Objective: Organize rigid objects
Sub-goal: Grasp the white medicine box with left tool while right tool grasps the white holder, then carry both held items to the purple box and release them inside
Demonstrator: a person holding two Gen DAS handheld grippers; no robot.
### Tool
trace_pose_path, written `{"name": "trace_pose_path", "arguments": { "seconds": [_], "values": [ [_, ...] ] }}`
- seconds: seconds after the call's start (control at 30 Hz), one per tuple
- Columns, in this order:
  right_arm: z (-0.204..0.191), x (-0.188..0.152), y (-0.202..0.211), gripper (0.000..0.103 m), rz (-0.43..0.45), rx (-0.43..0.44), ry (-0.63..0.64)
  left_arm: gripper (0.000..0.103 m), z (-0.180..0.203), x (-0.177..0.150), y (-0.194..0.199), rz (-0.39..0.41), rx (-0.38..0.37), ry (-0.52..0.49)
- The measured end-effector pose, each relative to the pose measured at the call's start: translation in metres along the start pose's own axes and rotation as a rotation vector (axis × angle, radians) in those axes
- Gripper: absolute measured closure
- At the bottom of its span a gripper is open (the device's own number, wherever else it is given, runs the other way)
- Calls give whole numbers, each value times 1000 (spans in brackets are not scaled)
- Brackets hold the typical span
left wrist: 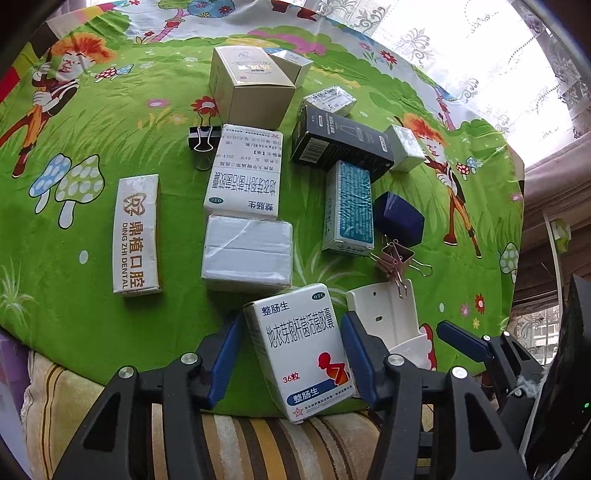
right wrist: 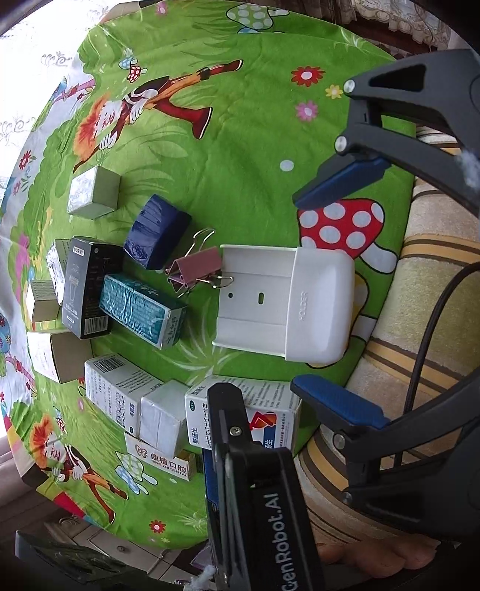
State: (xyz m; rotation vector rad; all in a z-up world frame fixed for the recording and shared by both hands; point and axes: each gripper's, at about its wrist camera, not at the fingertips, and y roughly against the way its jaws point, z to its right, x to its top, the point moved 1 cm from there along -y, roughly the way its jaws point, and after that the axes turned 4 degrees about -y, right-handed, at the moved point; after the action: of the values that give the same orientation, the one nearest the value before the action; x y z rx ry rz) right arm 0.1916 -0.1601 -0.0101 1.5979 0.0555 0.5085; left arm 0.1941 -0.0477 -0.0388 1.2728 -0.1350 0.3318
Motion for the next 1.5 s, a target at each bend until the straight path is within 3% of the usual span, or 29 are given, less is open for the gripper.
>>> {"name": "trace_pose_path", "arguments": {
  "seconds": [0.07, 0.13, 0.17, 0.2, 1.07, 1.5],
  "values": [
    [0, 1, -3, 14, -8, 4, 4, 52, 1, -1, 2, 5, -1, -7],
    [1, 2, -7, 24, -24, 30, -2, 55, 1, -2, 4, 5, -11, -8],
    [3, 2, -10, 35, -35, 47, -12, 55, 0, -3, 5, 5, -16, -6],
    [4, 2, -11, 35, -42, 56, -21, 56, 0, -5, 6, 5, -22, -6],
    [5, -43, 54, 35, 30, 167, -73, 57, -15, -40, 63, 92, -105, 36],
    [-42, -38, 87, 35, 118, 215, -8, 58, -61, -59, 103, 173, -104, 122]
  ]
}}
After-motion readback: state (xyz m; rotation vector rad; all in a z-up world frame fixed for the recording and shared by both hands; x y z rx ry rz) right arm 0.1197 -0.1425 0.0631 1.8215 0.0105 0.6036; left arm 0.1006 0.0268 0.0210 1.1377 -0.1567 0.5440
